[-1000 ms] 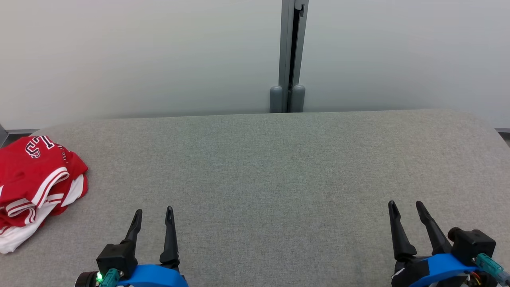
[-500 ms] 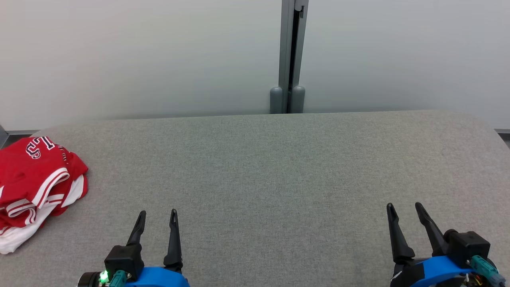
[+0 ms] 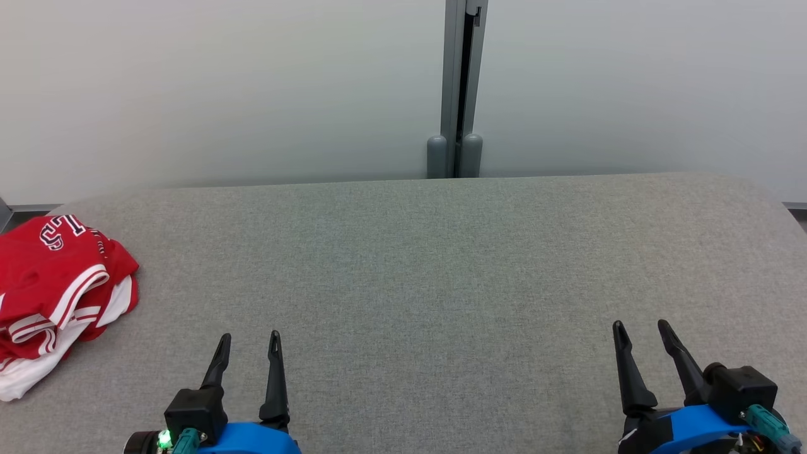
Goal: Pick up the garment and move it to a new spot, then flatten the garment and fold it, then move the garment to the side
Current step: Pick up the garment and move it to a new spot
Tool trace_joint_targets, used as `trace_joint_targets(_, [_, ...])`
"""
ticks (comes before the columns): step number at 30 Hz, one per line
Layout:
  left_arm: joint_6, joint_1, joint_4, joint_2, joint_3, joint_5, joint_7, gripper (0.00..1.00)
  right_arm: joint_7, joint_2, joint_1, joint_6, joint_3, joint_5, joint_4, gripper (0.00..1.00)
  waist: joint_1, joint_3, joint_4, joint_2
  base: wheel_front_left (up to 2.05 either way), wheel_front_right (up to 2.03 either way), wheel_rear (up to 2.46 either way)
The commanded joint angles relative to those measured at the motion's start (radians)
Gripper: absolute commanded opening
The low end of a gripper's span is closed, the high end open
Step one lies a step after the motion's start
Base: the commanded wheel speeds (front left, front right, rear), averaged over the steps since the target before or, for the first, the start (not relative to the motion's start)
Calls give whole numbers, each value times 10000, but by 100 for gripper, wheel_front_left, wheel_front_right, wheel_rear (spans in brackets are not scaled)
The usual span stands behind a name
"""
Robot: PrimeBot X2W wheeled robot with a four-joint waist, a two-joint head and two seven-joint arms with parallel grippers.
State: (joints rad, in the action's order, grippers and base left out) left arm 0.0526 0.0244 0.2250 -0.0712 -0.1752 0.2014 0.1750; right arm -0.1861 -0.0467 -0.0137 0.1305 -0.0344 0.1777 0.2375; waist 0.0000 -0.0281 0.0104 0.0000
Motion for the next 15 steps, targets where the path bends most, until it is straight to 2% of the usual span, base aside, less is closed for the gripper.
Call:
trace_joint_targets(1, [38, 99, -56, -75, -27, -8, 59, 100, -70, -66, 53, 4, -2, 57, -17, 100, 0, -2, 14, 0, 0, 0, 0])
trace_joint_targets(8, [75, -50, -101, -156, -131, -93, 92, 100, -99, -62, 130, 4, -87, -61, -98, 100, 0, 0, 420, 0, 0, 0, 0])
trace_joint_targets(15, [171, -35, -199, -302, -162, -187, 46, 100, -89, -62, 205, 4, -49, -54, -173, 100, 0, -5, 1518, 0, 0, 0, 0])
